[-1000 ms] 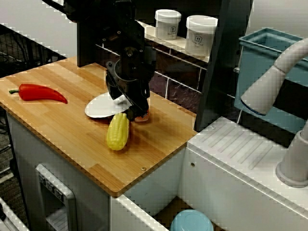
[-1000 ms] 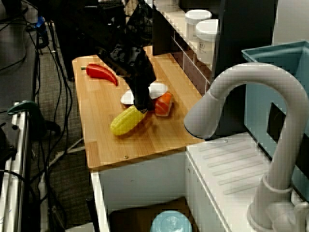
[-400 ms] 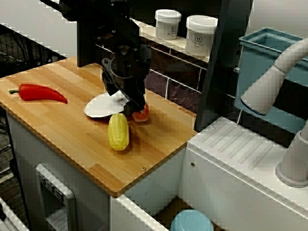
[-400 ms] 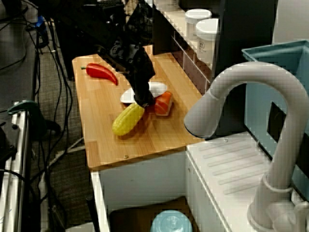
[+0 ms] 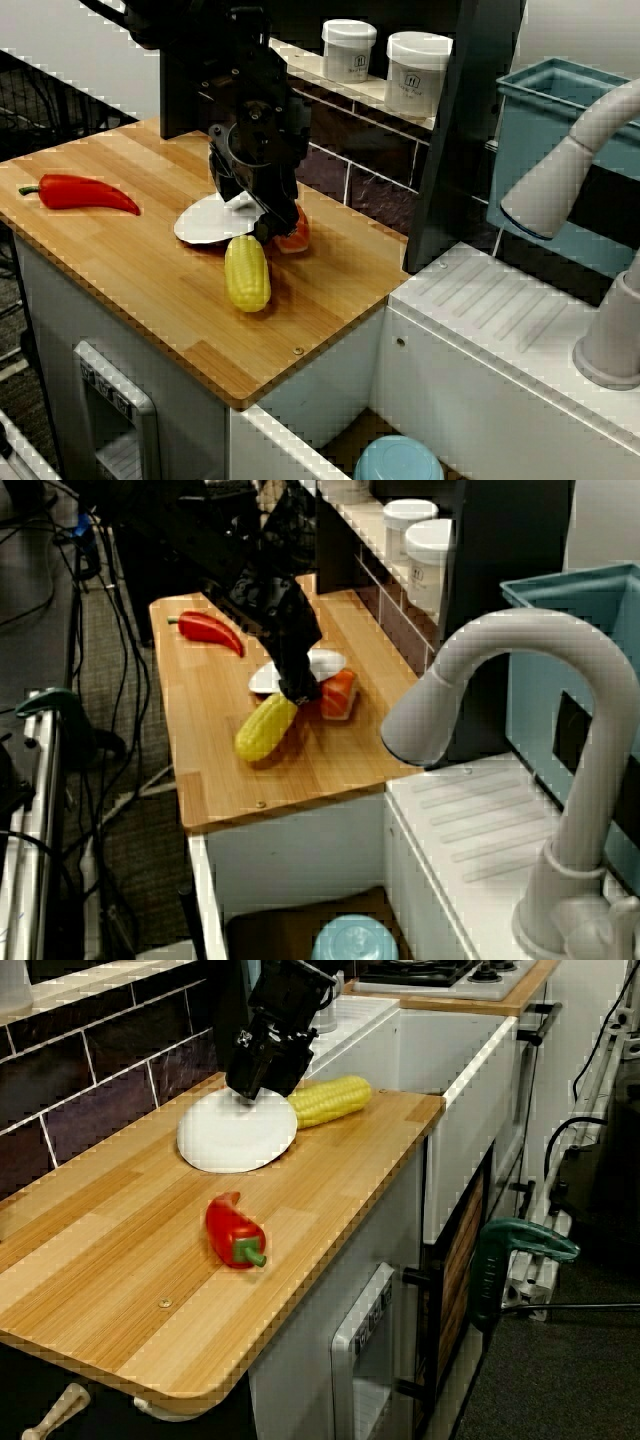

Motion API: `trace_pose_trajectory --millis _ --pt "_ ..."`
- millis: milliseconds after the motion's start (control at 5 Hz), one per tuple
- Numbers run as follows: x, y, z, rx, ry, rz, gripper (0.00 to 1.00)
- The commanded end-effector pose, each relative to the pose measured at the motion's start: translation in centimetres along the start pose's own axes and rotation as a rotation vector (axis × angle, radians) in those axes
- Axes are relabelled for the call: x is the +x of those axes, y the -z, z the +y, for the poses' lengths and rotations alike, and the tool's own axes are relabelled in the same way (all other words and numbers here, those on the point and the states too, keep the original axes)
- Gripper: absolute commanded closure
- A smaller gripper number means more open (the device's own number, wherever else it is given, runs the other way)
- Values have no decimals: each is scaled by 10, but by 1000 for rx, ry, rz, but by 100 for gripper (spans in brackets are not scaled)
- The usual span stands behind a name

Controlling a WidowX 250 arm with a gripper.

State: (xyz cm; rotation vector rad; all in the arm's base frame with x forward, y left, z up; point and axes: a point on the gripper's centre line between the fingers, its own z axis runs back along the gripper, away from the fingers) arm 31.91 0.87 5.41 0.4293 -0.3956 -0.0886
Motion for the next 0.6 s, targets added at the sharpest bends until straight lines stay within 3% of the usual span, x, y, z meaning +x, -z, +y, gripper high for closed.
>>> trace_pose_trajectory --millis 0,200,400 --pt "1 -2 -1 8 -11 -19 0" --pt "1 -3 -1 9 -9 -19 0" --pt "1 -2 0 3 -11 -15 100"
